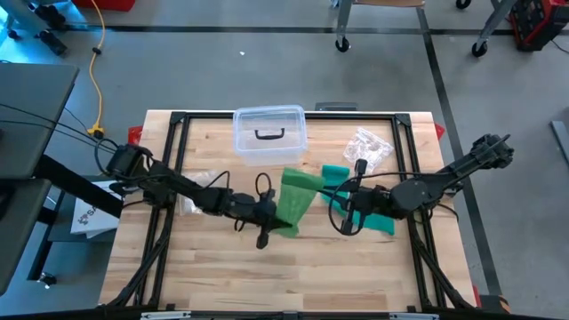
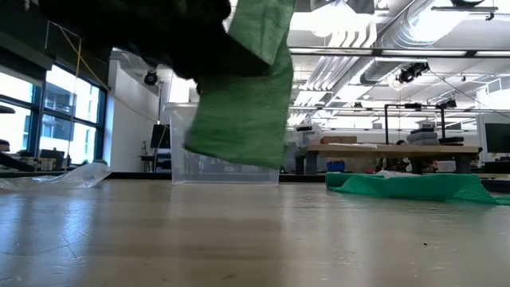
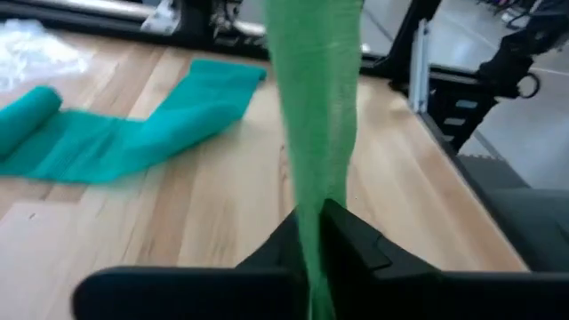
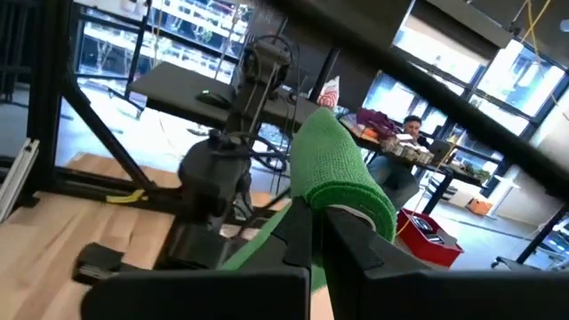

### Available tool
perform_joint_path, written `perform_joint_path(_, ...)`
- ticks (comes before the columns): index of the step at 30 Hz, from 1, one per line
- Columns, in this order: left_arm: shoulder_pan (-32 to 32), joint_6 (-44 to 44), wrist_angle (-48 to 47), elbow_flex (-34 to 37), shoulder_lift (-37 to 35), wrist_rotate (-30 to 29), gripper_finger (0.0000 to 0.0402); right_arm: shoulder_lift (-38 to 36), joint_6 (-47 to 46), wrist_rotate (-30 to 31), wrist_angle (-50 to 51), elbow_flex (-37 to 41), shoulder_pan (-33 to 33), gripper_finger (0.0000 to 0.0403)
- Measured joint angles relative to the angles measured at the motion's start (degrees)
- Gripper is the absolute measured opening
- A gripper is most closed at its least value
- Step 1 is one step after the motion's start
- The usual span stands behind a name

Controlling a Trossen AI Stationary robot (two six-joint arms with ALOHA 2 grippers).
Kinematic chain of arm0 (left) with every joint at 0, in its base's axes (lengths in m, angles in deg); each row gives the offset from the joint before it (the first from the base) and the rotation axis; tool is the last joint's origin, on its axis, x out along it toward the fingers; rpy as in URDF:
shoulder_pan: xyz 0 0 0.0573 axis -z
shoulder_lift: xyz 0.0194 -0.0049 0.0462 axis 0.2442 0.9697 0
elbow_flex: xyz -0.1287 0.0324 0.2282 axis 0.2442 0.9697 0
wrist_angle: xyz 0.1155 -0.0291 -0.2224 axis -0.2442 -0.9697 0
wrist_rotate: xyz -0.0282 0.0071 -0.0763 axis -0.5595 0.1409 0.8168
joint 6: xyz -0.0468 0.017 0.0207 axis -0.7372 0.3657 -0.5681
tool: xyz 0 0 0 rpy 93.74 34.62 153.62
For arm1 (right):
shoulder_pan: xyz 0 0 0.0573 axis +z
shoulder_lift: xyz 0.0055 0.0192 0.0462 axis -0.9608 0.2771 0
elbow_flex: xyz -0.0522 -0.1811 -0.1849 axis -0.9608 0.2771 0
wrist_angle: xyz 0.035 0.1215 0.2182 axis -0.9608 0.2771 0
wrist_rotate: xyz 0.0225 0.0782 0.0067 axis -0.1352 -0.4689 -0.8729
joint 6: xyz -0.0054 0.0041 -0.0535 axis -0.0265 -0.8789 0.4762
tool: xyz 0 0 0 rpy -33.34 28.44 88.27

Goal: Roll bandage
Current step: Roll the green bandage

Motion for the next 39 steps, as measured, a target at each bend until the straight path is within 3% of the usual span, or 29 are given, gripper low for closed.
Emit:
perform_joint_path(5, -1.79, -1.35, -0.35, -0.15, 0.0, 4.32, 0.0092, 0.07, -1.08, -1.29, 2.38, 0.0, 0.01, 0.0)
perform_joint_path(9, -1.77, -0.12, -4.35, -0.13, 0.0, 4.39, 0.0144, 0.07, -0.54, -2.76, 2.02, 0.0, 0.01, 0.0)
perform_joint_path(13, -1.77, 2.34, -10.46, -0.11, -0.02, 4.27, 0.0172, 0.09, -0.52, -3.96, 2.25, 0.0, 0.01, 0.0)
perform_joint_path(19, -2.35, 2.75, -21.16, -0.12, -2.32, 3.57, 0.0179, 0.11, -0.56, -5.58, 2.49, 0.0, 0.05, 0.0)
perform_joint_path(22, -2.85, 2.91, -21.7, -0.06, -4.43, 3.47, 0.0179, 0.11, -0.4, -5.56, 2.33, 0.0, 0.03, 0.0)
perform_joint_path(31, -2.69, 7.81, -4.88, -0.11, -6.52, 5.06, 0.018, 0.11, 0.63, -5.54, 0.44, 0.0, 0.03, 0.0)
perform_joint_path(39, -2.69, 8.13, -2.76, -0.11, -6.49, 5.02, 0.018, 0.11, 3.6, -5.52, -1.58, 0.0, 0.03, 0.0)
